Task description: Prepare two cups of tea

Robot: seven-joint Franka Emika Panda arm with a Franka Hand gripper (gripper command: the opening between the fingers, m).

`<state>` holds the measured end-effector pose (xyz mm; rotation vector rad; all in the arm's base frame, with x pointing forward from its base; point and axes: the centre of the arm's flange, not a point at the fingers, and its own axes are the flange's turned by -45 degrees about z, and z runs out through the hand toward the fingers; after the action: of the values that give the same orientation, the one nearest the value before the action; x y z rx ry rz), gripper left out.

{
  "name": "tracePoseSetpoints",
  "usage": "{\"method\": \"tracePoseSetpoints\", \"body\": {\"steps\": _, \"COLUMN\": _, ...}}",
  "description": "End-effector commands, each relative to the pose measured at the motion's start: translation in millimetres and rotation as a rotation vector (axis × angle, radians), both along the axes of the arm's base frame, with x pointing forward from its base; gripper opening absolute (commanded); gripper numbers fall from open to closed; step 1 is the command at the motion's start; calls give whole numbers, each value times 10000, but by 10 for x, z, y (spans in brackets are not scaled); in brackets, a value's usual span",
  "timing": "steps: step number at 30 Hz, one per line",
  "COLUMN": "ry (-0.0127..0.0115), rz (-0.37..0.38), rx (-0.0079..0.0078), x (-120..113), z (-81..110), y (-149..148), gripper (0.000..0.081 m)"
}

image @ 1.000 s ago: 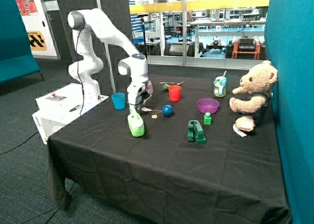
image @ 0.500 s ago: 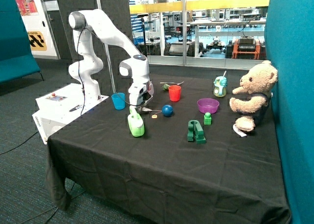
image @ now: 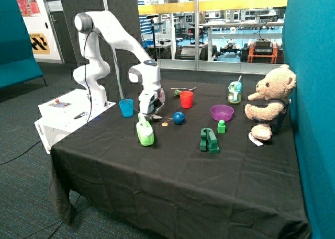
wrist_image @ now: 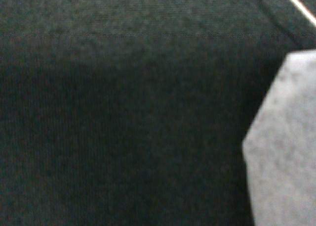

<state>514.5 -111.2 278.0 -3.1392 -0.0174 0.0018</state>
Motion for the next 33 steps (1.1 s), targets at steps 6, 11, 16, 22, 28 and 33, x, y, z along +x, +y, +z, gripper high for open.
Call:
{"method": "tracePoseSetpoints", "body": {"steps": 6, "ry": -12, "rz": 24, "rx": -23, "x": 53, "z": -82, "y": 31, "gripper": 423}}
{"method": "tracePoseSetpoints", "body": {"steps": 11, "ry": -12, "rz": 19, "rx": -23, "x": 60, "z": -94, "y": 34, "gripper": 322}}
{"method": "tracePoseSetpoints", "body": {"steps": 16, "ry": -12, "rz": -72, "rx": -23, "x": 63, "z": -101, "y": 33, "gripper": 39}}
{"method": "tracePoseSetpoints", "body": {"steps": 22, "ry": -12, "rz": -110, "rx": -23, "x": 65, "z": -110, "y": 9, "gripper": 1}}
{"method": "tracePoseSetpoints", "body": {"steps": 28, "ry": -12, "rz": -85, "rx": -23, "x": 56, "z": -129, "y": 7, "gripper": 0}}
{"method": "tracePoseSetpoints", "body": {"steps": 33, "ry": -12, "rz": -53, "rx": -23, "x": 40, "z": -130, "y": 23, "gripper": 0}}
